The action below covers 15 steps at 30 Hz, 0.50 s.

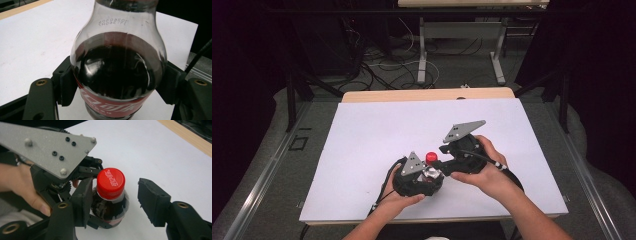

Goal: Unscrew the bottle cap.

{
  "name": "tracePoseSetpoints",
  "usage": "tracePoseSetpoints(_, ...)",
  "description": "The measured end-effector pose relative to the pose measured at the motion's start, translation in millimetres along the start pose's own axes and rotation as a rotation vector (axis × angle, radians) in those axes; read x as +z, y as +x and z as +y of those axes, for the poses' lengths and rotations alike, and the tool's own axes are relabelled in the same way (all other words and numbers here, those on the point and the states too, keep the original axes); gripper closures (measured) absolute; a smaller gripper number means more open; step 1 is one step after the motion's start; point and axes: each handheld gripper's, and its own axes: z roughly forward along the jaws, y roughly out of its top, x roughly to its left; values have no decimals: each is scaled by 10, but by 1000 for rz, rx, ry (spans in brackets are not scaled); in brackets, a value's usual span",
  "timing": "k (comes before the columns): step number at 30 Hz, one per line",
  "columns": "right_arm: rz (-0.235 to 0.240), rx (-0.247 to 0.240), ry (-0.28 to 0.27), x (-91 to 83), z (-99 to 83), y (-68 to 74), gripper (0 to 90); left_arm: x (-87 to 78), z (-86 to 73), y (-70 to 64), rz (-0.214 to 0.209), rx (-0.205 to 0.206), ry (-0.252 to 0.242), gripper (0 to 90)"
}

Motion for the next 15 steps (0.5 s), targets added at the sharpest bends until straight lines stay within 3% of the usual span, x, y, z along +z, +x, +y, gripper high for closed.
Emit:
tracePoseSetpoints(2, -31, 38, 1, 4, -6, 36, 516, 9, -4, -4, 9, -7, -6, 300)
tracePoseSetpoints(7, -18, 85, -8, 69, -16, 79, 531, 22, -6, -18, 24, -1, -8, 300)
tracePoseSetpoints(11, -24, 80, 11, 127, -2, 102, 587, 30, -9, -34, 21, 6, -10, 300)
tracePoseSetpoints(15, -13, 29, 20, 155, 11, 82, 605, 27, -14, -37, 13, 7, -8, 301)
